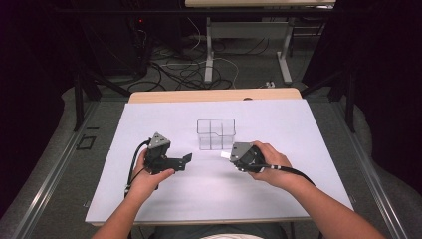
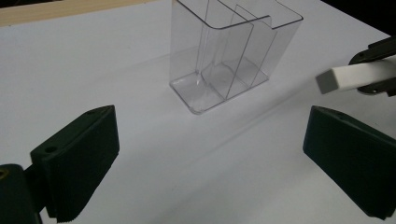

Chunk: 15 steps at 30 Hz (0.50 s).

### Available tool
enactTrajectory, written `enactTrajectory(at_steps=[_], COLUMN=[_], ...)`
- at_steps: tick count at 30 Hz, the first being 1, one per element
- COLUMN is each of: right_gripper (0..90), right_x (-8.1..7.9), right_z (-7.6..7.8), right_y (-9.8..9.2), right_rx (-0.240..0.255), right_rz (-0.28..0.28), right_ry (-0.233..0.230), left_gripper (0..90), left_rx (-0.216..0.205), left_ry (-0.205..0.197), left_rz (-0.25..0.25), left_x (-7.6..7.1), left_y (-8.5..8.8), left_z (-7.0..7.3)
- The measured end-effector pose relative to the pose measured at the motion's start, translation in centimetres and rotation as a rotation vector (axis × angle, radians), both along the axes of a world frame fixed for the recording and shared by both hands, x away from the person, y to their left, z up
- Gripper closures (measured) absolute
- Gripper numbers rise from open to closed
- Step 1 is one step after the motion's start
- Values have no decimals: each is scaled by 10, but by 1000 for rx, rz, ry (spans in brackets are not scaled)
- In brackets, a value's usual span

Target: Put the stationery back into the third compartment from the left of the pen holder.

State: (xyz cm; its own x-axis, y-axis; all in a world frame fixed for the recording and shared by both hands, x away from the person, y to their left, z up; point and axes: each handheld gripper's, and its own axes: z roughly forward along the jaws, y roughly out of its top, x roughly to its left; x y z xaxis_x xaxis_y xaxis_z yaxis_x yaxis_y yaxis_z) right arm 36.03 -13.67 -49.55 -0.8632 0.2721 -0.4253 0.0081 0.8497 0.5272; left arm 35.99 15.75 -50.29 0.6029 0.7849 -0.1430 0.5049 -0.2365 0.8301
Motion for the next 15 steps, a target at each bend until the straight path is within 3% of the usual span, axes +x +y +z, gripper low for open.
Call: enactTrajectory(at_steps=[2, 3, 4, 7, 8, 9, 10, 12, 14, 15], right_gripper=[692, 692, 692, 692, 692, 692, 692, 692, 692, 692], right_x=[-1, -3, -4, -9, -9, -14, -14, -20, -21, -25], right_z=[-1, -4, -5, -8, -8, -9, -9, -12, -12, -13], right_y=[3, 8, 10, 15, 15, 18, 18, 20, 21, 22], right_rx=[-19, -60, -74, -107, -107, -158, -158, -186, -195, -227], right_rz=[18, 49, 64, 125, 125, 168, 168, 233, 266, 300], right_ry=[-13, -51, -65, -121, -121, -157, -157, -235, -253, -289], left_gripper=[58, 67, 77, 102, 102, 114, 125, 146, 153, 155], left_rx=[5, 9, 20, 28, 25, 35, 35, 32, 38, 40], left_ry=[3, 5, 10, 16, 8, 18, 18, 14, 21, 26], left_rz=[-14, -21, -44, -58, -58, -71, -71, -74, -85, -94], left_x=[0, 0, 0, -1, -1, -1, -1, -2, -2, -2], left_y=[-1, -1, 0, -1, -2, -3, -3, -3, -4, -4], left_z=[0, 0, 0, 0, -1, 0, 0, -1, -1, 0])
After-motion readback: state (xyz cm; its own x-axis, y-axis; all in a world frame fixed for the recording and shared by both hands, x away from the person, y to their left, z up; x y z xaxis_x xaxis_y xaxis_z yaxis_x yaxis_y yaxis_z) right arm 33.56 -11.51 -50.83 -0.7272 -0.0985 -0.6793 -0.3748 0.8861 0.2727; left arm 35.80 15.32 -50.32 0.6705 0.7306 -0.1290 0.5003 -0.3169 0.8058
